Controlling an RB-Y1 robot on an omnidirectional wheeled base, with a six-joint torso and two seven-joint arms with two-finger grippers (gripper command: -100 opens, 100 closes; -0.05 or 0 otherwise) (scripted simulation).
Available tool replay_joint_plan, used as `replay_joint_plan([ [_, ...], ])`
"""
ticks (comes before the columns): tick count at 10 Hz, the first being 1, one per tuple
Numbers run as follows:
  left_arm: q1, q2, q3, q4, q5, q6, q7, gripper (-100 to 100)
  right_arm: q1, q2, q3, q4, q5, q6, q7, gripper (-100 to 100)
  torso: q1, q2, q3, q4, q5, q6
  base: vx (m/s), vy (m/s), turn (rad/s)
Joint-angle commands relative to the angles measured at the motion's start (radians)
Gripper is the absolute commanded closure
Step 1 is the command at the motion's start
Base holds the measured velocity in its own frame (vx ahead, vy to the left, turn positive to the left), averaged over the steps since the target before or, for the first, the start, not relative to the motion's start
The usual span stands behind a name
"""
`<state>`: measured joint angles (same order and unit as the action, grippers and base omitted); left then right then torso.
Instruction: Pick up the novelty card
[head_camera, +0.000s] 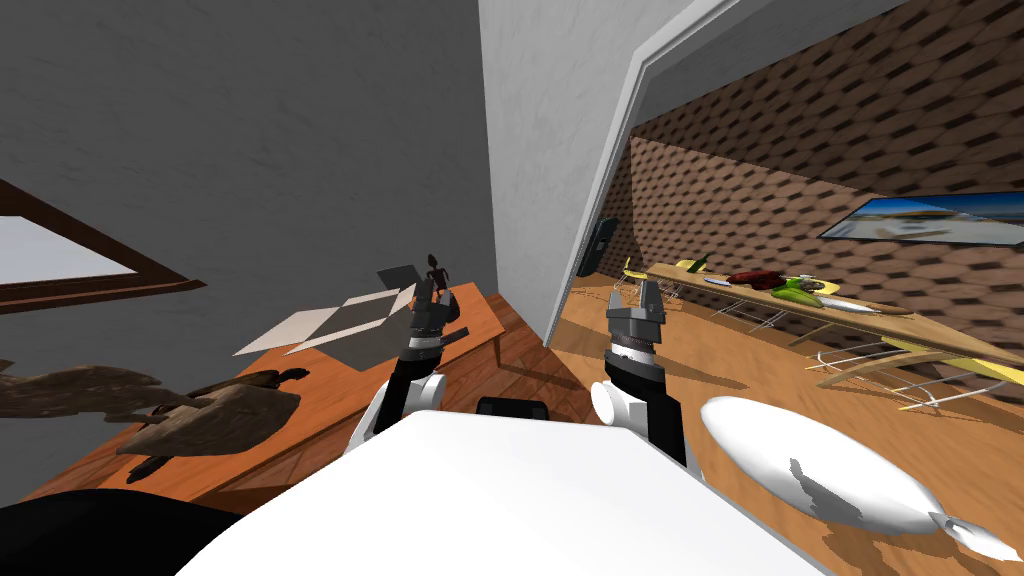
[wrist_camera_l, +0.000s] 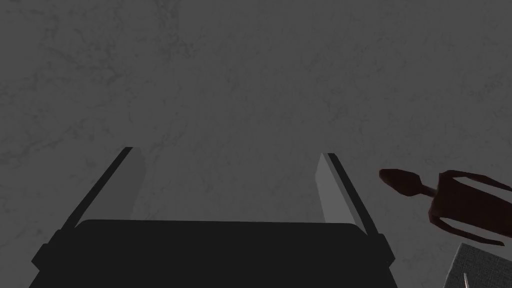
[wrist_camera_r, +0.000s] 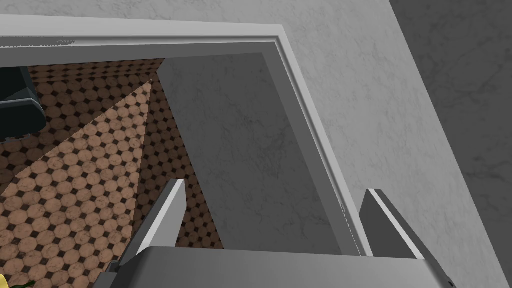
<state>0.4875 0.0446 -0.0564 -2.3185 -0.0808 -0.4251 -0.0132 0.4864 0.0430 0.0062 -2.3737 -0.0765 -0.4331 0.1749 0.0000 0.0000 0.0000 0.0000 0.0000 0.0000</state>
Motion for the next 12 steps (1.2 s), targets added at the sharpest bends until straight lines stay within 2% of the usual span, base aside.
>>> replay_joint_plan([
  [1,-0.023,0.037,0.004,0.037,0.011,0.044,0.017,-100,0.000,0.000,0.000,0.000,0.000,0.000,0.000,0,0.000,0.000,0.000,0.000,0.000,0.000,-0.032,-0.023,0.038],
  [4,-0.064,0.088,0.010,0.102,0.032,0.116,0.044,-100,0.000,0.000,0.000,0.000,0.000,0.000,0.000,0,-0.002,0.002,0.001,0.000,-0.001,0.000,-0.038,-0.042,0.026],
  [5,-0.064,0.088,0.010,0.102,0.032,0.122,0.044,-100,0.000,0.000,0.000,0.000,0.000,0.000,0.000,0,-0.003,0.002,0.001,0.000,-0.001,0.000,-0.025,-0.022,0.012],
  [7,-0.100,0.130,0.016,0.161,0.051,0.179,0.066,-100,0.000,0.000,0.000,0.000,0.000,0.000,0.000,0,-0.001,0.001,0.001,0.000,0.000,0.000,-0.023,-0.025,0.023],
  [9,-0.100,0.130,0.016,0.161,0.051,0.192,0.066,-100,0.000,0.000,0.000,0.000,0.000,0.000,0.000,0,-0.002,0.001,0.001,0.000,0.000,0.000,-0.015,-0.019,0.005],
  [11,-0.143,0.176,0.022,0.230,0.076,0.258,0.090,-100,0.000,0.000,0.000,0.000,0.000,0.000,0.000,0,-0.001,0.000,0.000,0.000,0.000,0.000,-0.013,-0.020,0.023],
  [12,-0.143,0.176,0.022,0.232,0.076,0.275,0.090,-100,0.000,0.000,0.000,0.000,0.000,0.000,0.000,0,-0.001,0.000,0.000,0.000,0.000,0.000,-0.014,-0.032,0.008],
])
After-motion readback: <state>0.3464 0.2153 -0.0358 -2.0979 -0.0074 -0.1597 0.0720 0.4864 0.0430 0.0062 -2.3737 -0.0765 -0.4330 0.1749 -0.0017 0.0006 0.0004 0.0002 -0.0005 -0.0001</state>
